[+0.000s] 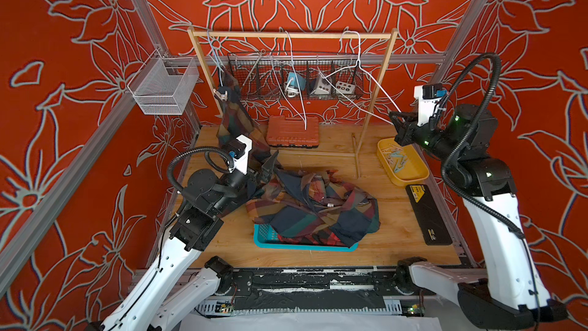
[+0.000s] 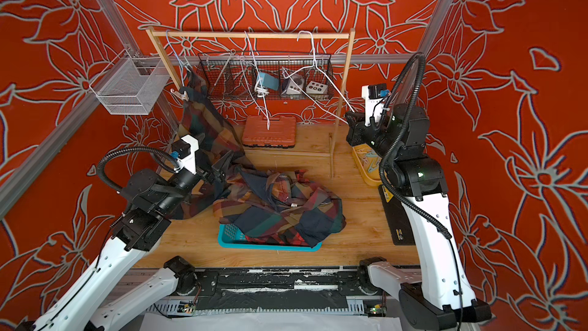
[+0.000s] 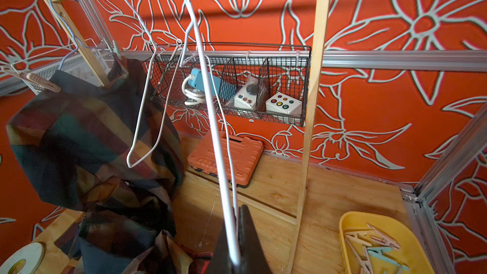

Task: Remove the clothespins securing long-sleeve shirts to the hanger
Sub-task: Place the hanger on the clothesline.

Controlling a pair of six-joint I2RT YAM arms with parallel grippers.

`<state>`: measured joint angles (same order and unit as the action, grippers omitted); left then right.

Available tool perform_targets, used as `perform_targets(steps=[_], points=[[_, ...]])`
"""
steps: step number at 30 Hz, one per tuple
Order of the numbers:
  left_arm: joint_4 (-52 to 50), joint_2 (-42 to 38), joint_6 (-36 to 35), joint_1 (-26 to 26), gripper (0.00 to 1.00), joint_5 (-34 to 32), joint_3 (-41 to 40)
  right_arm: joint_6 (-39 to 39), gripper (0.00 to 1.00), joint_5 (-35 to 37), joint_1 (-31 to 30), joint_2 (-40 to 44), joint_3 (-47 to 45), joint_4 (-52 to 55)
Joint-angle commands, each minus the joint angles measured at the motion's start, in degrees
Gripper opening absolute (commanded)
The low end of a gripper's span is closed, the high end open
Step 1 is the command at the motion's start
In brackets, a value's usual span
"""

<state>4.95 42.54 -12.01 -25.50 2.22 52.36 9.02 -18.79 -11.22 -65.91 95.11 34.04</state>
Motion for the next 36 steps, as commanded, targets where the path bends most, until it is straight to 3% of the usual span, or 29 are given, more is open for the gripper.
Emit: perform_targets(steps=[1, 20, 36], points=[[0.2, -0.3, 0.4, 0.2, 0.98, 0.2, -0.3, 0.4, 0.00, 1.1, 0.4, -1.3, 2.3, -2.4], [0.1, 0.4, 0.4, 0.2, 0.98, 0.9, -0.5, 1.5, 0.00, -0.6, 1.1, -9.1, 9.7, -1.8], [-0.4, 0.3, 0.5, 0.2, 0.98, 1.1, -0.8, 2.3, 0.00, -2.6, 1.2, -9.4, 5.8, -2.3]])
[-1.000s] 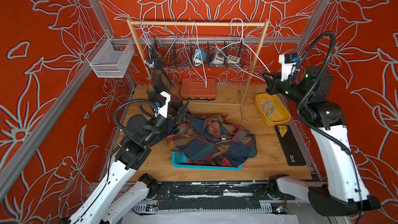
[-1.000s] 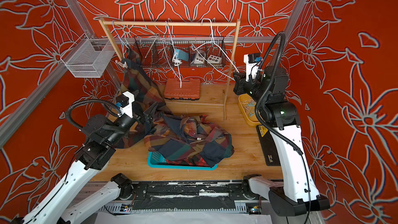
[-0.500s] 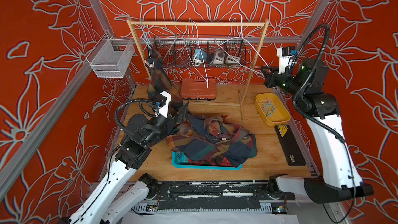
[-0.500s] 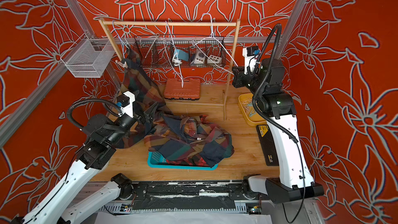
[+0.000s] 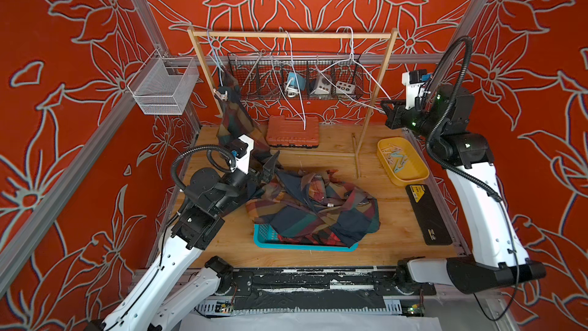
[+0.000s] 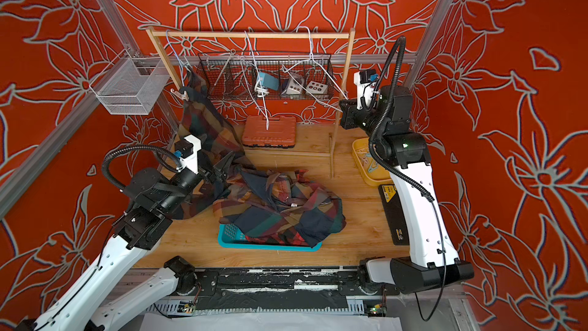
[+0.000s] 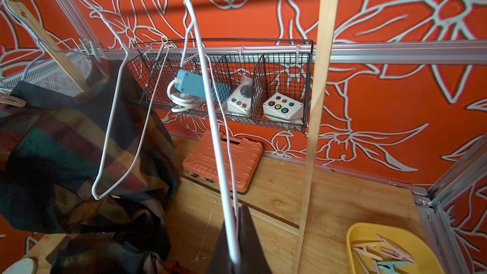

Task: Remove the clothespins securing long-sleeve shirts to the hanger
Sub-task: Place the hanger on the clothesline.

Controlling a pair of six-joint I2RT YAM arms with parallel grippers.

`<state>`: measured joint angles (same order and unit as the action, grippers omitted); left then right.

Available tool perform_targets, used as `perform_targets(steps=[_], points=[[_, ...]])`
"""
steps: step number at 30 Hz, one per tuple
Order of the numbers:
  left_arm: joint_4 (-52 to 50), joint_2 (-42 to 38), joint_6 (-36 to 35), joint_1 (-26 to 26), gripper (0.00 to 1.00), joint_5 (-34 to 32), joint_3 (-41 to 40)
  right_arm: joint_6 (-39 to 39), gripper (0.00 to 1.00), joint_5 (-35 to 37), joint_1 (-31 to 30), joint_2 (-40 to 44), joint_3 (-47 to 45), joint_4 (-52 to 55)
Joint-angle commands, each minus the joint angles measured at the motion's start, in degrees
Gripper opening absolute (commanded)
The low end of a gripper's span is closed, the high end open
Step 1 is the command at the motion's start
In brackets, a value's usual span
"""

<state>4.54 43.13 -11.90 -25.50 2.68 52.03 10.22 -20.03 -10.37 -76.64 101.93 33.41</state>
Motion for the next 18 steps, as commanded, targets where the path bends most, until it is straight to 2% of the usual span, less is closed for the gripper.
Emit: perform_targets(steps=[1, 3, 6, 12, 18], points=[[0.0, -0.3, 0.3, 0.2, 0.98, 0.7, -0.6, 1.3, 0.03, -1.5, 0.4, 1.9, -1.9, -2.0], [-0.1, -0.3, 0.3, 0.2, 0.98, 0.7, -0.7, 1.8, 0.13, -1.4, 0.4, 2.8, -3.8, -2.7], [-0.3, -0.4, 0.4, 0.2, 0.98, 0.7, -0.9, 2.0, 0.20, -1.4, 0.4, 4.3, -6.9, -3.3], [-0.8, -0.4, 0.8, 0.2, 0.98, 0.6, -1.0, 3.4, 0.40, -2.3, 0.4, 8.9, -14.1, -4.1], [-4.6, 0.9, 2.9, 0.2, 0.98, -1.4, 0.8, 4.9, 0.61, -4.8, 0.3, 15.6, -23.9, 0.0]])
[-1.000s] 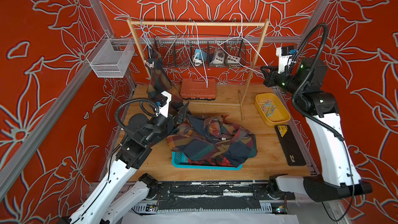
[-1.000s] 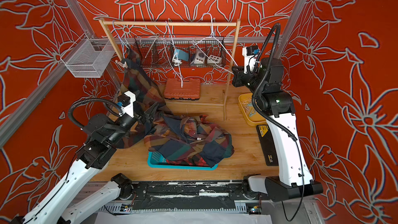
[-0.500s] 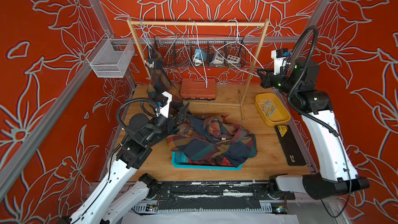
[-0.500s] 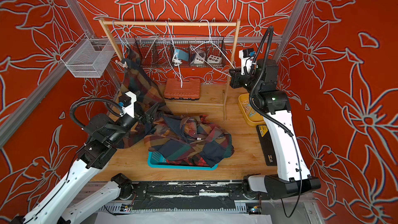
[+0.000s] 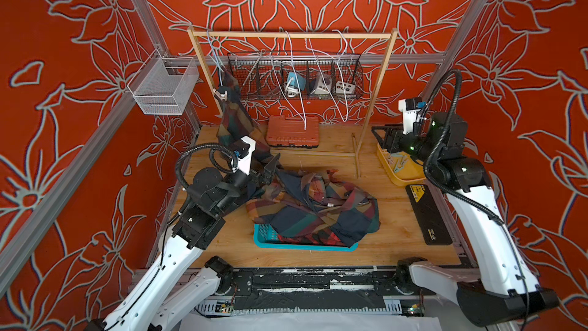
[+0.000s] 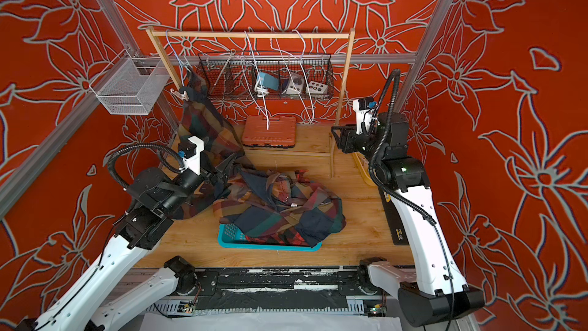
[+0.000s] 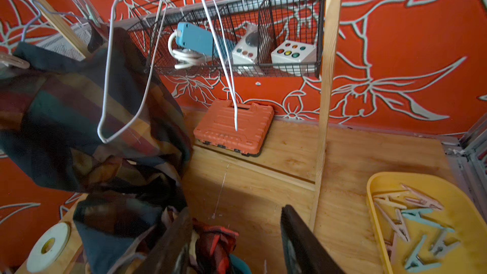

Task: Remove the clothespins securing long-sleeve shirts to the hanger
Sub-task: Adjust the long-sleeve shirt at the bin.

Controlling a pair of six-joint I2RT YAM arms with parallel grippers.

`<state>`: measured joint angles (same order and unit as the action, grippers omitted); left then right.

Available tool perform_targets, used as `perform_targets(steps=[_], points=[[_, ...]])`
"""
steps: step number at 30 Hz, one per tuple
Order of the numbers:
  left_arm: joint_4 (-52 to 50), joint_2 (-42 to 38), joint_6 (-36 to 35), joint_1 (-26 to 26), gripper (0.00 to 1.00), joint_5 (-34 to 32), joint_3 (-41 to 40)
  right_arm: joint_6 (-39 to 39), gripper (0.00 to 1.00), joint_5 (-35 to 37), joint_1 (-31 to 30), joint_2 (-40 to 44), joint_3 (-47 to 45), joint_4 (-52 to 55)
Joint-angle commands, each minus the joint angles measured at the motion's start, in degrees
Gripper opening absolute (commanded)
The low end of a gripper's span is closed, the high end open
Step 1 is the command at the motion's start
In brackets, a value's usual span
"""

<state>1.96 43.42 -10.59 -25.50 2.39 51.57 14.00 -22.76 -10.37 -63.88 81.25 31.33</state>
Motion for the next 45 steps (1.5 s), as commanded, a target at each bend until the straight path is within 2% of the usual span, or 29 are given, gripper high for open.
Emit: perform_targets(steps=[1, 5, 10, 19, 23, 29, 32, 33, 35, 39, 42, 45], points=[[-2.8, 1.0, 2.2, 0.2, 0.98, -1.4, 1.6, 1.3, 0.68, -2.3, 0.3, 4.4, -5.3, 3.1], [-5.9, 2.2, 4.1, 0.2, 0.98, -1.4, 2.5, 0.7, 0.71, -0.3, 0.1, 11.2, -12.4, 9.1], [-6.9, 2.9, 6.1, 0.2, 0.97, -0.4, 2.1, 3.9, 0.73, -0.9, -0.8, 18.5, -20.6, 15.3], [-7.9, 3.4, 6.1, 0.2, 0.97, -0.3, 2.7, 6.9, 0.77, 1.1, -2.7, 27.4, -29.4, 22.2], [-7.5, 3.1, 6.4, 0.2, 0.97, -0.2, 2.1, 9.3, 0.78, -1.3, -2.8, 31.0, -35.7, 20.1], [-7.8, 2.7, 6.3, 0.2, 0.97, -0.3, 2.3, 15.7, 0.79, -9.1, -2.8, 33.5, -42.9, 9.3], [-7.4, 2.5, 6.3, 0.2, 0.97, -0.2, 1.9, 18.1, 0.71, -12.6, -3.0, 32.7, -44.7, 4.6], [-7.4, 2.6, 6.4, 0.2, 0.97, -0.1, 2.0, 18.5, 0.66, -13.6, -3.0, 32.2, -45.3, 3.2], [-7.4, 2.6, 6.4, 0.2, 0.97, 0.0, 1.9, 19.4, 0.41, -14.4, -3.3, 31.6, -46.0, 1.4], [-7.2, 2.6, 6.3, 0.2, 0.97, 0.1, 1.9, 21.0, 0.01, -14.6, -4.3, 31.3, -45.9, -3.2], [-7.1, 2.5, 6.4, 0.2, 0.97, 0.1, 1.6, 20.3, 0.00, -14.1, -5.8, 29.0, -42.6, -4.6], [-6.8, 2.5, 6.4, 0.2, 0.97, 0.0, 1.4, 19.0, 0.00, -12.0, -10.1, 25.2, -38.1, -5.7]])
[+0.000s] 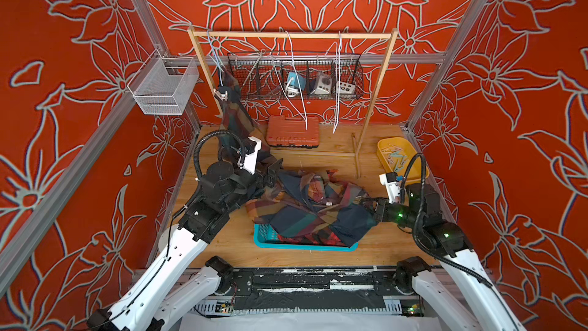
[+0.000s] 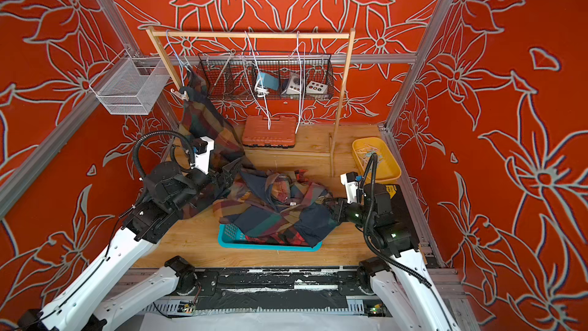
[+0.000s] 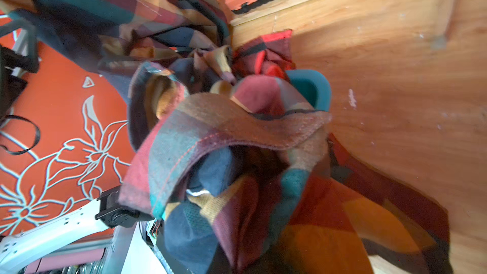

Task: Remove the clothespins securing long-sleeve shirts to the hanger
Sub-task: Adjust the long-sleeve shirt at the bin.

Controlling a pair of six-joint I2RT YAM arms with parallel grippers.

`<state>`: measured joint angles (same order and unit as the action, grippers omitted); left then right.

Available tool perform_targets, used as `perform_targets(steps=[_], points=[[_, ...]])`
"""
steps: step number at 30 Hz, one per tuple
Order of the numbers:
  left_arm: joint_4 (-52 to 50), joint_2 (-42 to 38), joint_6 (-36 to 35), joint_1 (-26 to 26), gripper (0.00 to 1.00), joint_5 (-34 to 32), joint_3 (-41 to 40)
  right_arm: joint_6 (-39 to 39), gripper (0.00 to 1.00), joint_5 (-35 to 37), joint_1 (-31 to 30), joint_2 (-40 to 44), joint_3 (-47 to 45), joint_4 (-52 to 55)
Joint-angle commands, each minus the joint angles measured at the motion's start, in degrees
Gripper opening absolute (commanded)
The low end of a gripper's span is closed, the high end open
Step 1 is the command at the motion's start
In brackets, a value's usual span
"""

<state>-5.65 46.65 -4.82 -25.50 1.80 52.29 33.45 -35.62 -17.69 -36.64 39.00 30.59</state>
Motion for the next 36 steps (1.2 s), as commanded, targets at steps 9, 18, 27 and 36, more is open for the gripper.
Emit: perform_targets(steps=[9, 18, 27, 36], points=[[1.2, -1.6, 0.7, 0.2, 0.97, -0.5, 0.5, -3.7, 0.00, 17.5, -26.4, -17.7, 14.0, -11.0], [0.9, -2.4, 0.2, 0.2, 0.97, -0.7, 0.2, -2.0, 0.00, 26.2, -34.5, -36.2, 12.9, -19.2], [1.5, -2.4, 0.5, 0.2, 0.97, 0.0, -0.4, 0.5, 0.04, 31.0, -34.3, -45.6, 7.9, -23.6], [1.4, -2.5, 0.3, 0.2, 0.97, -0.2, -0.9, 1.3, 0.28, 30.9, -34.3, -47.3, 5.4, -26.7]])
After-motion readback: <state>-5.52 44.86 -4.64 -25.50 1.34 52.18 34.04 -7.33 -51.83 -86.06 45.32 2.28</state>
